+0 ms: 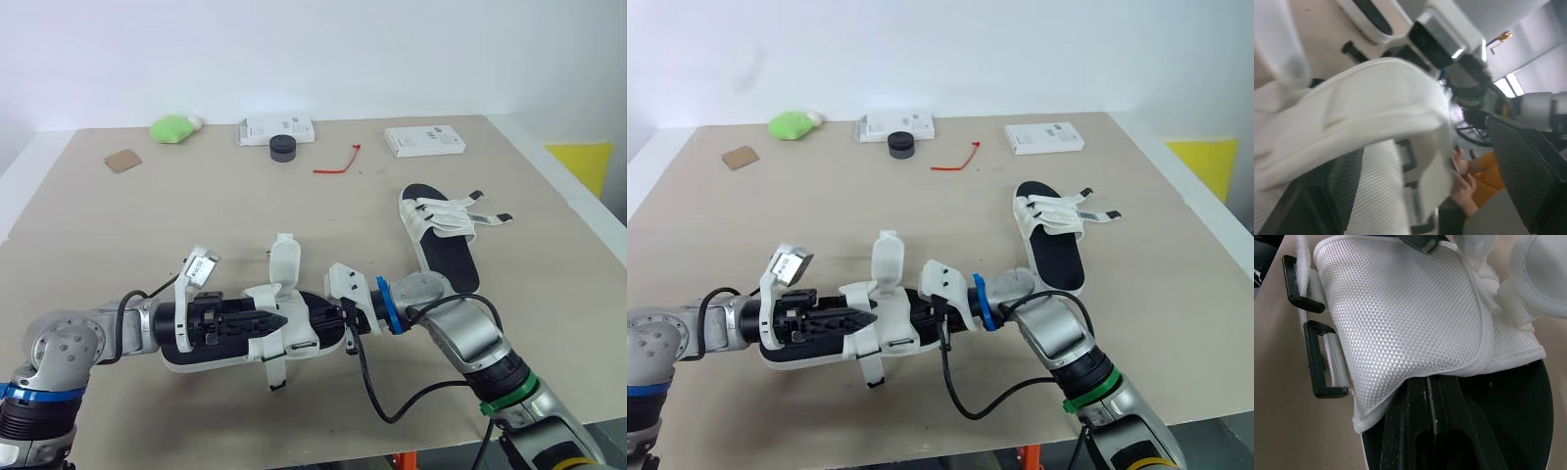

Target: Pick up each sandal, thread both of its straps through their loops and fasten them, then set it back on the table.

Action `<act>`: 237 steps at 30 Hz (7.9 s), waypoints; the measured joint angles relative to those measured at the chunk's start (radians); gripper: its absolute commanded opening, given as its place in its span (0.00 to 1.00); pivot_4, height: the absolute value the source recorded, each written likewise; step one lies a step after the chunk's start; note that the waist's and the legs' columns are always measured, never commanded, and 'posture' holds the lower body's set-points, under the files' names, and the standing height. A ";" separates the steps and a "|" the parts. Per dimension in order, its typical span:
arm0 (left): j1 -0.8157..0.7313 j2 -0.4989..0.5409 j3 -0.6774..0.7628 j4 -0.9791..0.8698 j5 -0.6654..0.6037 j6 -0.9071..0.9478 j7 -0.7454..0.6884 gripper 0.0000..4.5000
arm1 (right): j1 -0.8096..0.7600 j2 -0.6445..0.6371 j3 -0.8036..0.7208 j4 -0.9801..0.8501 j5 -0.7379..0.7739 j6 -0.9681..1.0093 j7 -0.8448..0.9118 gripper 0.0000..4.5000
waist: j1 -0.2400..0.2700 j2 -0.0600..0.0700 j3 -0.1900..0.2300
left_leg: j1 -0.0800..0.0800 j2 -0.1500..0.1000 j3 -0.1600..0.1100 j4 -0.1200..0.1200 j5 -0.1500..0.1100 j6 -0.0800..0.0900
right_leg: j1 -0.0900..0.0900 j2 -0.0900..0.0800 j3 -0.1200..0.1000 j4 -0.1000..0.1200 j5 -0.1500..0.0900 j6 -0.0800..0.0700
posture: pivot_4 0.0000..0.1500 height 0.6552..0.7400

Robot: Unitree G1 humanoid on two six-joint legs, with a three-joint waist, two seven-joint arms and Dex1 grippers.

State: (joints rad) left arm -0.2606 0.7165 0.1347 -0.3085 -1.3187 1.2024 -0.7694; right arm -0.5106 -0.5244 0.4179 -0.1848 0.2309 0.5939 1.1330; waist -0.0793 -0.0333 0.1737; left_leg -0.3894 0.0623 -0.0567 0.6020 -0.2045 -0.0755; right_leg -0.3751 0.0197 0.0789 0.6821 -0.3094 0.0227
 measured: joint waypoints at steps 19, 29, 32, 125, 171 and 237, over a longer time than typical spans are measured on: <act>0.527 0.205 0.155 -0.368 0.097 -0.119 -0.282 0.88 | 0.010 -0.006 -0.005 -0.038 0.007 0.035 -0.004 0.00 | 0.003 0.002 0.000 | 0.000 0.001 0.000 -0.001 -0.003 -0.010 | -0.001 -0.001 0.001 0.000 -0.004 -0.003 | 1.00 1.00; 0.652 0.012 0.019 -0.368 0.429 -0.417 -0.163 0.88 | 0.016 -0.017 -0.007 -0.065 0.017 0.064 -0.008 0.00 | 0.004 0.001 -0.001 | 0.000 0.000 0.002 -0.001 -0.004 -0.010 | -0.001 -0.002 0.002 0.000 -0.006 -0.002 | 1.00 1.00; 0.645 -0.002 0.003 -0.367 0.429 -0.418 -0.143 0.88 | 0.018 -0.024 -0.007 -0.076 0.020 0.072 -0.008 0.00 | 0.005 0.001 -0.001 | -0.001 0.000 0.002 -0.001 -0.005 -0.009 | -0.001 -0.002 0.001 0.000 -0.007 -0.002 | 1.00 1.00; -0.105 -0.293 -0.038 0.412 -0.658 -0.067 0.883 0.78 | 0.012 -0.015 -0.005 -0.008 0.000 0.019 -0.050 0.00 | 0.030 0.008 -0.011 | -0.002 -0.010 -0.001 0.014 0.005 -0.006 | 0.005 -0.007 0.002 0.000 0.009 0.011 | 1.00 1.00; -0.303 -0.190 0.017 0.558 -0.181 0.157 0.474 0.78 | 0.016 -0.002 -0.008 -0.001 0.002 -0.013 -0.028 0.00 | 0.029 0.001 -0.007 | -0.005 -0.011 -0.001 0.002 0.006 -0.011 | -0.001 -0.009 0.001 -0.005 0.005 0.011 | 1.00 1.00; -0.524 -0.458 0.217 0.771 -0.192 0.132 0.785 0.78 | 0.038 -0.035 -0.073 -0.029 0.081 0.081 -0.038 0.00 | 0.033 -0.003 0.000 | -0.012 -0.015 -0.010 0.003 0.008 -0.012 | -0.001 -0.013 -0.007 -0.007 0.006 0.013 | 1.00 1.00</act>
State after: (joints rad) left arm -0.7848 0.2582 0.3515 0.4620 -1.5103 1.3343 0.0153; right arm -0.4724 -0.5591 0.3452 -0.2141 0.3123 0.6745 1.0949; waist -0.0466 -0.0365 0.1738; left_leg -0.4013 0.0470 -0.0665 0.6046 -0.1960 -0.0879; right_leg -0.3759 0.0066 0.0720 0.6748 -0.3033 0.0355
